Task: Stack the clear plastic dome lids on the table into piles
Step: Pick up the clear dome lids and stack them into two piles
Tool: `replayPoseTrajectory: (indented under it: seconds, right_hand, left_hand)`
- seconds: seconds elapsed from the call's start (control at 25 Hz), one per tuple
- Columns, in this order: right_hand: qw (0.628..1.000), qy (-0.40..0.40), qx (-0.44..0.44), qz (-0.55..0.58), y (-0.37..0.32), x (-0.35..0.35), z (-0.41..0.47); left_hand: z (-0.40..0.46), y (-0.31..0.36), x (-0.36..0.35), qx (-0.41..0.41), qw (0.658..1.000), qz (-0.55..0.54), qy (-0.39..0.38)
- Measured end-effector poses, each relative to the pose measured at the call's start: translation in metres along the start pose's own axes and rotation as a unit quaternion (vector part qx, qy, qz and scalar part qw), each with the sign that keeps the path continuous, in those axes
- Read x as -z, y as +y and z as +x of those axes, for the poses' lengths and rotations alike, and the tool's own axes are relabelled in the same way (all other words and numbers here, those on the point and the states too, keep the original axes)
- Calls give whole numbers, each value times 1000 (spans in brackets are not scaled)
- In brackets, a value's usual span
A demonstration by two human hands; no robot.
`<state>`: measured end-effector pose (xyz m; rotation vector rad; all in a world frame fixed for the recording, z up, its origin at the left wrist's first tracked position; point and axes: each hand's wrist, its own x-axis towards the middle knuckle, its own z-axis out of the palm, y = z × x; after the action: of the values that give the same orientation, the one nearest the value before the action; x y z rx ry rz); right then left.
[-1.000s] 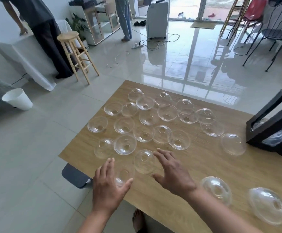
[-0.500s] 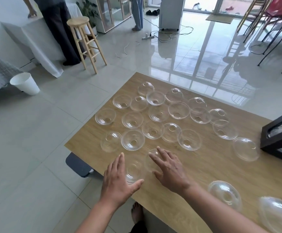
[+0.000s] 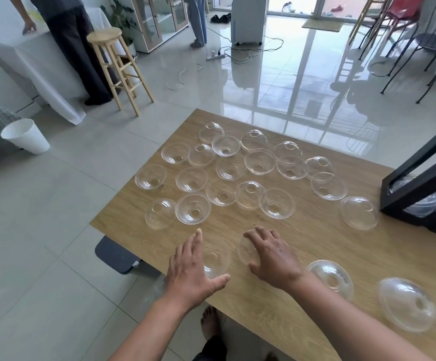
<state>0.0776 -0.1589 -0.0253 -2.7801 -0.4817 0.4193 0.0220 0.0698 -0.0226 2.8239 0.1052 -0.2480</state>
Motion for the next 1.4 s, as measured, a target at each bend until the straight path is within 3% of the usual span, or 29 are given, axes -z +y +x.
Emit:
replayPoseTrajectory:
  seconds: [0.2, 0.44, 0.52, 0.64, 0.8, 0.96, 1.12, 1.4]
  right_hand:
    - [998, -47, -16, -30, 3, -2, -15]
    - [999, -29, -5, -23, 2, 7, -45]
    - [1000, 11, -10, 7, 8, 24, -60]
    - [991, 102, -52, 66, 29, 61, -91]
    - [961, 215, -128, 117, 76, 97, -143]
    - [935, 262, -205, 122, 120, 99, -193]
    - [923, 261, -259, 111, 141, 77, -220]
    - [937, 156, -300, 92, 166, 25, -210]
  left_hand:
    - [10, 14, -2, -68, 997, 29, 20]
    - [14, 27, 2, -69, 997, 2, 42]
    - [11, 32, 7, -73, 995, -39, 48]
    - [7, 53, 18, -77, 984, -162, -4]
    - [2, 105, 27, -132, 950, -279, -48]
    - [-3, 171, 17, -171, 901, -394, -61]
    - [-11, 219, 4, -202, 855, -475, -40]
    - [-14, 225, -33, -226, 847, -481, 13]
